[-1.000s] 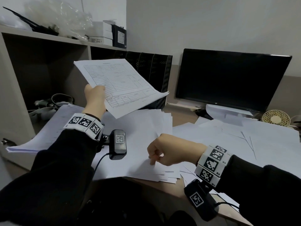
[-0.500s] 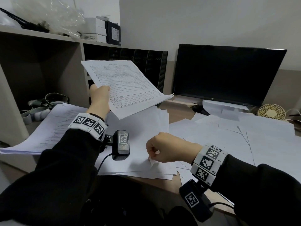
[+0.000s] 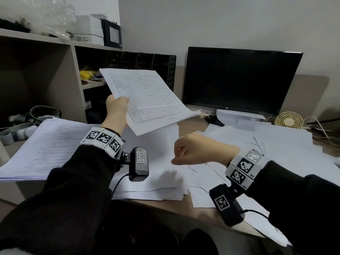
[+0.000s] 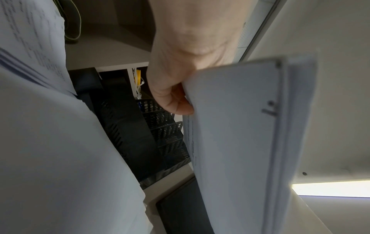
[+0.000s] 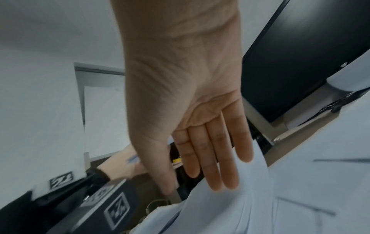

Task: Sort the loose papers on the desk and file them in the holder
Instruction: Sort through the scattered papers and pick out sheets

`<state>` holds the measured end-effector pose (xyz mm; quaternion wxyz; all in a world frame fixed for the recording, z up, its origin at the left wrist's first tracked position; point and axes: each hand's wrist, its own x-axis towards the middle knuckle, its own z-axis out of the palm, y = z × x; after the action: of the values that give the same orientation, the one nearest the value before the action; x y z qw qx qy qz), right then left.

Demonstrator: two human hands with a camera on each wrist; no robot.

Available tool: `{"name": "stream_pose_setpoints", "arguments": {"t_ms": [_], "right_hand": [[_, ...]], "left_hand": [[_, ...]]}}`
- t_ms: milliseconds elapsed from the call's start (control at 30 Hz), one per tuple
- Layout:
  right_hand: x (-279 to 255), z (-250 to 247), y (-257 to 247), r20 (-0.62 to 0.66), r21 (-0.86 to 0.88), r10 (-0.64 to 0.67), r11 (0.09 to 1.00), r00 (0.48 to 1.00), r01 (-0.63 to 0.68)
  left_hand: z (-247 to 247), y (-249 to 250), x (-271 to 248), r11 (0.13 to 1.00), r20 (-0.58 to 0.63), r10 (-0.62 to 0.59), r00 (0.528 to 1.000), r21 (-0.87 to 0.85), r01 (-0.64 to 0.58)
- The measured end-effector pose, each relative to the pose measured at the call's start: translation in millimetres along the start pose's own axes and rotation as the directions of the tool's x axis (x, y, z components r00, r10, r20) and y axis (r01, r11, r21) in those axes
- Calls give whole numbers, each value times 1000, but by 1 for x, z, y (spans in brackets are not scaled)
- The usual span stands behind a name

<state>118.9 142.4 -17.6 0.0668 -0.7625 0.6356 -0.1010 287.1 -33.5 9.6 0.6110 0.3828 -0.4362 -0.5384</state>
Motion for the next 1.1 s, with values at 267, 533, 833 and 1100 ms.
{"name": "stream_pose_setpoints", "arguments": {"t_ms": [267, 533, 833, 1100], "right_hand": [[-8, -27, 78, 131, -233, 531, 837, 837, -495], [-23, -16, 85, 327, -164, 606, 792, 725, -588], [-16, -3, 77, 150, -316, 561, 808, 814, -498], [-19, -9, 81, 70, -408, 515, 796, 854, -447]], "left_hand": [[35, -19, -14, 998, 86, -58, 995, 12, 58], [76, -38, -24, 996, 154, -92, 984, 9, 91], [90, -52, -26, 993, 167, -118, 979, 0, 120], [93, -57, -23, 992, 140, -126, 982, -3, 128]]}}
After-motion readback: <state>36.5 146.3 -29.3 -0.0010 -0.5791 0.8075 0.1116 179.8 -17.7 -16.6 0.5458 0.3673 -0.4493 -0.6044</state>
